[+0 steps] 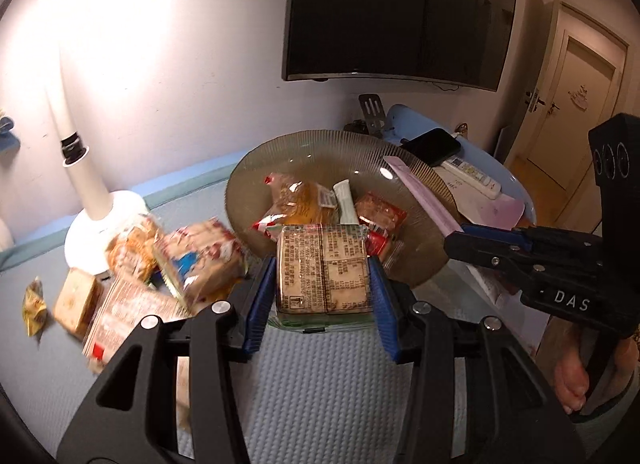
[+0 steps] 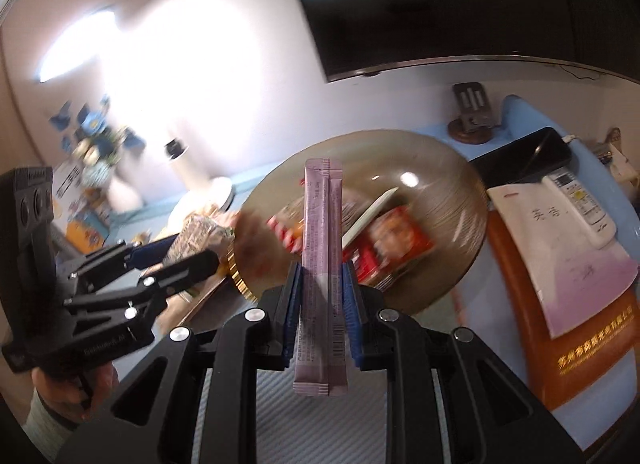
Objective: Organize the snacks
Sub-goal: 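Carry both packs over the amber glass bowl and open both grippers, then move both grippers back over the remaining snacks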
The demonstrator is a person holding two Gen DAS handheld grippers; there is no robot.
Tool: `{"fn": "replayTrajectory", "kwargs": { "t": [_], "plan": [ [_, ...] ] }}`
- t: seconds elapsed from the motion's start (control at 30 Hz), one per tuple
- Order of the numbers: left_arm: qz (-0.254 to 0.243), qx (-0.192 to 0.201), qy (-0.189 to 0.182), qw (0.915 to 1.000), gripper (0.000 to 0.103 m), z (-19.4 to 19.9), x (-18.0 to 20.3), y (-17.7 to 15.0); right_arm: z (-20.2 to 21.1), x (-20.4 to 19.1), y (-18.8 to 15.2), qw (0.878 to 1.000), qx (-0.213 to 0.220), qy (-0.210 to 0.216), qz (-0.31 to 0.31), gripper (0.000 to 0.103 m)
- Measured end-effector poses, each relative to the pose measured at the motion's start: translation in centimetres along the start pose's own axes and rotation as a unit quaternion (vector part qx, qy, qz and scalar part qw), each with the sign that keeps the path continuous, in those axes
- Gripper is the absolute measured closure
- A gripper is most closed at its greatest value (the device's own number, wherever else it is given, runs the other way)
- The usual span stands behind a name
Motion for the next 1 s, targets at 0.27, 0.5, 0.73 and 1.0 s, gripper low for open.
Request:
{"fn": "replayTrajectory", "kwargs": {
  "t": [0.27,0.5,0.73,1.0],
  "plan": [
    [0.017,0.014,-0.011,0.9997,0.053,-5.5,0.9,4.3,-3.1,2.5,3.4,0.999,-0.001,-0.017,-0.032,0.080],
    [0.048,0.031,0.013,0.9983,0.030,-3.8,-1.8,3.9,-2.7,3.1,1.9,0.998,-0.013,0.009,-0.054,0.080],
    [0.092,0.065,0.047,0.9925,0.028,3.4,-6.3,0.4,-1.7,-2.4,-0.5,0.999,-0.020,0.042,0.001,0.074],
    [0.182,0.069,0.170,0.9659,0.024,10.8,-15.4,-7.7,-3.5,-10.8,-6.9,0.990,-0.035,0.103,0.088,0.032]
  ]
}}
Point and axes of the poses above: each gripper's, at about its wrist camera, not at the fingertips, and z roughly against the way its jaws point, x to its right, y to its top, the point moved 1 cm from there along -z, roughly the way its jaws point, and after that the axes turned 3 degrees about x, right-handed, at the moved point
